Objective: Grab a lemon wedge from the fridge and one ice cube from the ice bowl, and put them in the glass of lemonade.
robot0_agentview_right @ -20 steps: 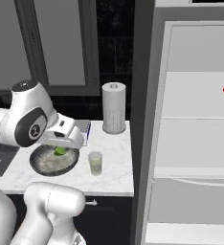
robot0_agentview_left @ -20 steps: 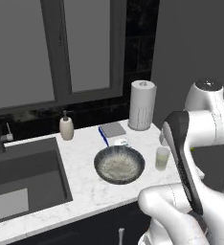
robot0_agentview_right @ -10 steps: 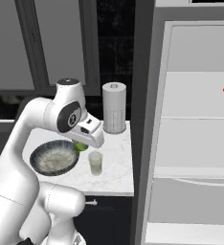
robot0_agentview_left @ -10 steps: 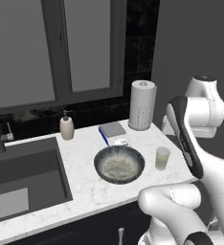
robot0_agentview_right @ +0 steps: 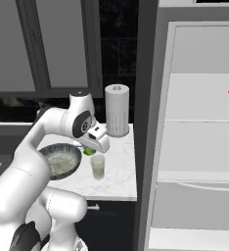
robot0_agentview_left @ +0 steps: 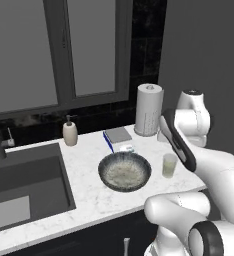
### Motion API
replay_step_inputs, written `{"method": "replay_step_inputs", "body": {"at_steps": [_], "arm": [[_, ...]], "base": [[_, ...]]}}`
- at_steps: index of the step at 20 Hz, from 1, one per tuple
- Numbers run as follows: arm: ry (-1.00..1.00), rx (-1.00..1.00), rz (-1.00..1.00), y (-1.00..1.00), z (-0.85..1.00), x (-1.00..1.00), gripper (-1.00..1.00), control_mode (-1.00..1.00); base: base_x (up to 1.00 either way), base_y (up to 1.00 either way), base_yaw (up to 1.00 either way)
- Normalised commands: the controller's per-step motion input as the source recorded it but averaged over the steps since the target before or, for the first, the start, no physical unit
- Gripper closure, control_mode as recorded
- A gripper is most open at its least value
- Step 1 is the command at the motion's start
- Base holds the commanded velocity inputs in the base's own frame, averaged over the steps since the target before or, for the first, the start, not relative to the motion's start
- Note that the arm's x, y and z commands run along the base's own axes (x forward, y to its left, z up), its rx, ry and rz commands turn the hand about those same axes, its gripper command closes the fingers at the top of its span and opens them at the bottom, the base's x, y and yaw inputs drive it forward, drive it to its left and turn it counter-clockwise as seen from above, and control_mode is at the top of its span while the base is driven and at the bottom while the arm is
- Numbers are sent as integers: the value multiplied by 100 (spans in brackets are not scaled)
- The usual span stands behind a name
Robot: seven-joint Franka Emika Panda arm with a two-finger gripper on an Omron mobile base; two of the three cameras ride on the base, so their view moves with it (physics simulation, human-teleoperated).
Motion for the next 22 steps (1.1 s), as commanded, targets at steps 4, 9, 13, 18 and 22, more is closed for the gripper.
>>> {"method": "replay_step_inputs", "body": {"at_steps": [4,9,13,18,22], "arm": [[-2,0,-1,0,-28,8,100,-100],[-3,0,0,0,-14,8,100,-100],[-3,0,0,0,-4,23,100,-100],[0,0,0,0,0,43,100,-100],[0,-1,-2,-7,-13,23,100,-100]], "base": [[0,0,0],[0,0,0],[0,0,0],[0,0,0],[0,0,0]]}}
